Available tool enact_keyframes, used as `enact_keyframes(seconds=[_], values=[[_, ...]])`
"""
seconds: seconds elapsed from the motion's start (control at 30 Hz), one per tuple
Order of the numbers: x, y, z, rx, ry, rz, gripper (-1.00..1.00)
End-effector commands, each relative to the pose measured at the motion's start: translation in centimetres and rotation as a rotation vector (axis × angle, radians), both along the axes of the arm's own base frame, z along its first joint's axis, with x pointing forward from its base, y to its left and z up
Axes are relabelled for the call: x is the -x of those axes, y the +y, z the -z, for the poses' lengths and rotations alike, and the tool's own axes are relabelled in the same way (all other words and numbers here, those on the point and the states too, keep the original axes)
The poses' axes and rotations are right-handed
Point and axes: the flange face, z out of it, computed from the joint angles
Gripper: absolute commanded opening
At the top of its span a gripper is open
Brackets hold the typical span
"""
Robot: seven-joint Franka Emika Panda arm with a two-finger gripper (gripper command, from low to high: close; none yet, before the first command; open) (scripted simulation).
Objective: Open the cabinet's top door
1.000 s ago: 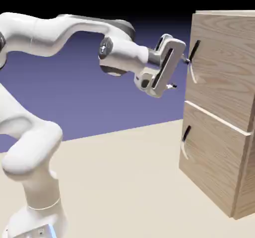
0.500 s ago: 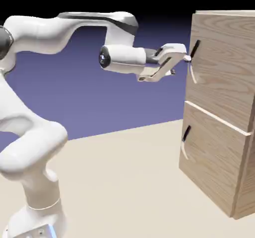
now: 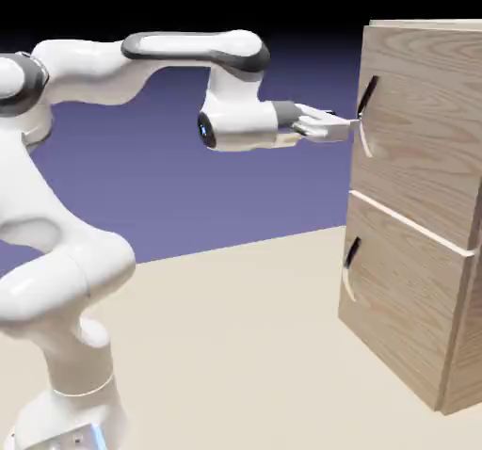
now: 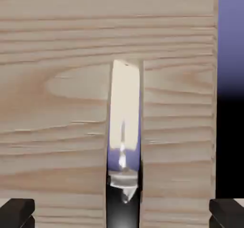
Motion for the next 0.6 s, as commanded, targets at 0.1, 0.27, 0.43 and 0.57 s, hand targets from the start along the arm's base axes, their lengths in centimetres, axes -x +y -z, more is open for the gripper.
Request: enact_keyframes(seconds=[0.1,0.27,0.43,0.57], values=[[-3.4,-0.2,0.0,0.000,0.000,0.000,0.00],[-3.4,-0.6,0.0,-0.002,-0.001,-0.025,-1.00],[-2.0,-1.3,0.0,-0.002,-0.001,-0.073,-1.00],[-1.2,-1.8,0.0,-0.002,0.000,-0.103,-1.00]])
